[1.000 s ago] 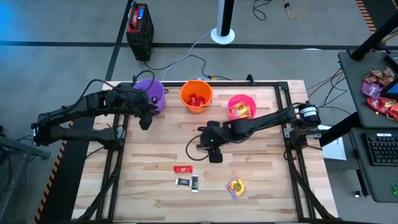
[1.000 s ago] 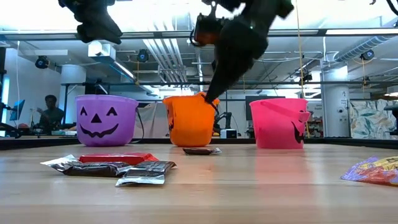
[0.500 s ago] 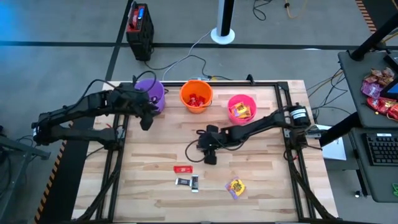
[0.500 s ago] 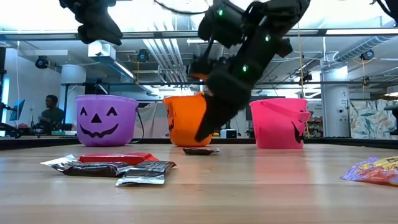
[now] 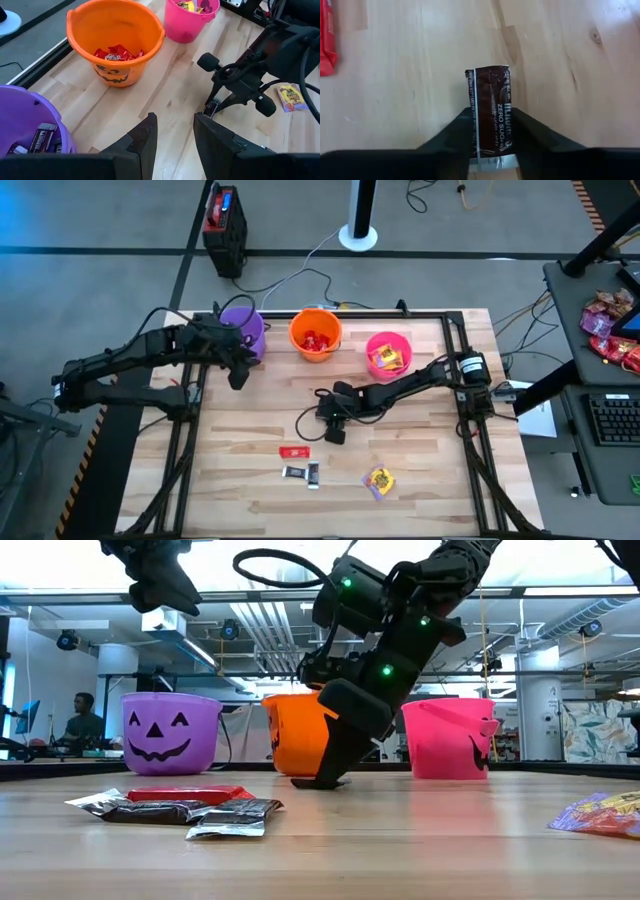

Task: Sort candy by brand, put in halloween buckets
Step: Put the black candy into the violet bucket

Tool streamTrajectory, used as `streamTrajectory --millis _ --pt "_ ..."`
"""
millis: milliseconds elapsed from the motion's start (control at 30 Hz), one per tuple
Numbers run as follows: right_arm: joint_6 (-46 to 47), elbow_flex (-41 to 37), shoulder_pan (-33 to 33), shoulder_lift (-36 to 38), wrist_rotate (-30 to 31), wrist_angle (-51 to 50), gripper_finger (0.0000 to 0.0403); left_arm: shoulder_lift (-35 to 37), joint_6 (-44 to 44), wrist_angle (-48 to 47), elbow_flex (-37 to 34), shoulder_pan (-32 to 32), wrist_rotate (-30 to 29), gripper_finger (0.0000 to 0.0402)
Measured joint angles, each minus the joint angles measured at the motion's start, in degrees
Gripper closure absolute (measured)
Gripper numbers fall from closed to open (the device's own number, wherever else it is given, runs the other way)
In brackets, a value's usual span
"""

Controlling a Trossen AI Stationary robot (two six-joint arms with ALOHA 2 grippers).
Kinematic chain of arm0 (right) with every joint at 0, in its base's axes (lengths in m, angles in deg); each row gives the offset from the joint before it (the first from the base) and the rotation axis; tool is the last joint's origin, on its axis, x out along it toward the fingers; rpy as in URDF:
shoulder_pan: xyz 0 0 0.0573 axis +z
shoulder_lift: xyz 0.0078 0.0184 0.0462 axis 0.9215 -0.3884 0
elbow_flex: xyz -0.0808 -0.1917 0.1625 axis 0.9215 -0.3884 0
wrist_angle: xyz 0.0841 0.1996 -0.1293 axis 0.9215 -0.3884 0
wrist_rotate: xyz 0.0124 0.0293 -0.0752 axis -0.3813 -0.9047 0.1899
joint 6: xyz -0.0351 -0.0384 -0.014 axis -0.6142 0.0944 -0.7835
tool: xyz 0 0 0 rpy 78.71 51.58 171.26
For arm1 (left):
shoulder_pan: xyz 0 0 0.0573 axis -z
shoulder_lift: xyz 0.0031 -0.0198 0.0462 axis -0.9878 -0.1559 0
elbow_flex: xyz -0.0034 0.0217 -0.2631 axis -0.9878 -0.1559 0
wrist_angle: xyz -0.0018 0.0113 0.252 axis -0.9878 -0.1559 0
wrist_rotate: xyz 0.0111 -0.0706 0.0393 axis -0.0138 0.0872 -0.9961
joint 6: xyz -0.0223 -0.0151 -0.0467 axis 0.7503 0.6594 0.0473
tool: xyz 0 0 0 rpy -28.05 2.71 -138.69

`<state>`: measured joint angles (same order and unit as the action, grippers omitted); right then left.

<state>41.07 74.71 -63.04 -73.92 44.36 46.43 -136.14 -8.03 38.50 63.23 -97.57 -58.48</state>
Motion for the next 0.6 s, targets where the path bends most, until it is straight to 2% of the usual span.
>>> streamTrajectory --millis 67,200,267,333,467,600 --pt "-0.2 0.0 0.0 0.0 -0.3 0.3 0.033 -0.1 0.0 0.0 0.0 0.0 0.0 0.029" --pt "-0.2 0.0 -0.1 0.2 -1.0 0.6 0.0339 -0.2 -0.1 0.0 0.0 0.0 0.0 0.029" --pt "0.0 0.0 -0.1 0.6 -1.5 0.7 0.0373 -0.2 -0.2 0.0 0.0 0.0 0.0 0.029" --pt "0.0 0.2 -0.1 1.0 -1.7 0.7 0.039 -0.2 -0.2 0.0 0.0 0.0 0.0 0.029" --pt "0.9 1.1 -0.3 3.0 -2.3 -1.1 0.0395 -0.2 -0.8 0.0 0.0 0.0 0.2 0.029" --pt "4.3 3.0 -1.6 5.6 -6.0 -0.4 0.0395 -0.2 -2.8 0.0 0.0 0.0 1.7 0.029"
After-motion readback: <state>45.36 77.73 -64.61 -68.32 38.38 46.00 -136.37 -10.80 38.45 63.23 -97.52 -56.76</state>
